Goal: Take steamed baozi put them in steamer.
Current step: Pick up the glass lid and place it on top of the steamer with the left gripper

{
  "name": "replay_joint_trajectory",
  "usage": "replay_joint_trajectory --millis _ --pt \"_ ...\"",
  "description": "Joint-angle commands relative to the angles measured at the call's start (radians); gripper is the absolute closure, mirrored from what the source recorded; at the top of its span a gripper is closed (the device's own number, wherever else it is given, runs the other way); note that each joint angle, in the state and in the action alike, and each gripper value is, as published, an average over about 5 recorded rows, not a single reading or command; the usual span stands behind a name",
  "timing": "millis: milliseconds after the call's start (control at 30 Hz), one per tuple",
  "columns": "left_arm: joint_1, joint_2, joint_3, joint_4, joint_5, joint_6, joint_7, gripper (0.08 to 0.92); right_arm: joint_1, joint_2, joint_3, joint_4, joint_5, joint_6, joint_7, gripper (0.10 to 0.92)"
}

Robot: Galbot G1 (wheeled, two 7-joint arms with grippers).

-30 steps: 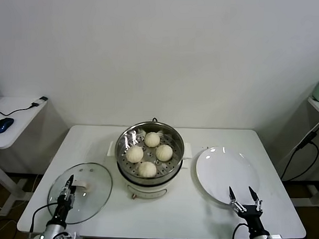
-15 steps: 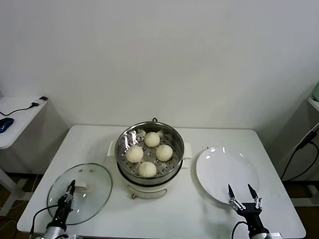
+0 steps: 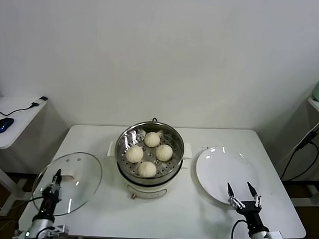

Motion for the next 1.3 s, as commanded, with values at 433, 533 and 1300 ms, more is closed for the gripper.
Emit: replay_joint_trajectory --millis 433,533,1300 --pt "-0.029 0.163 0.016 -0.528 -0.195 0.396 0.452 0.866 -0.013 -0.003 -0.011 0.057 -0.111 -0.090 0.074 0.203" --pt "-0.079 0.165 0.111 -0.562 -0.124 0.454 0.478 0.866 -0.016 -0.002 -0.014 0.069 -0.119 -0.090 0.075 0.203" --pt "-0.382 -0.158 0.823 -0.407 0.372 0.743 0.608 0.866 -0.031 0.014 -0.040 0.070 -0.140 -0.041 0.080 0.203"
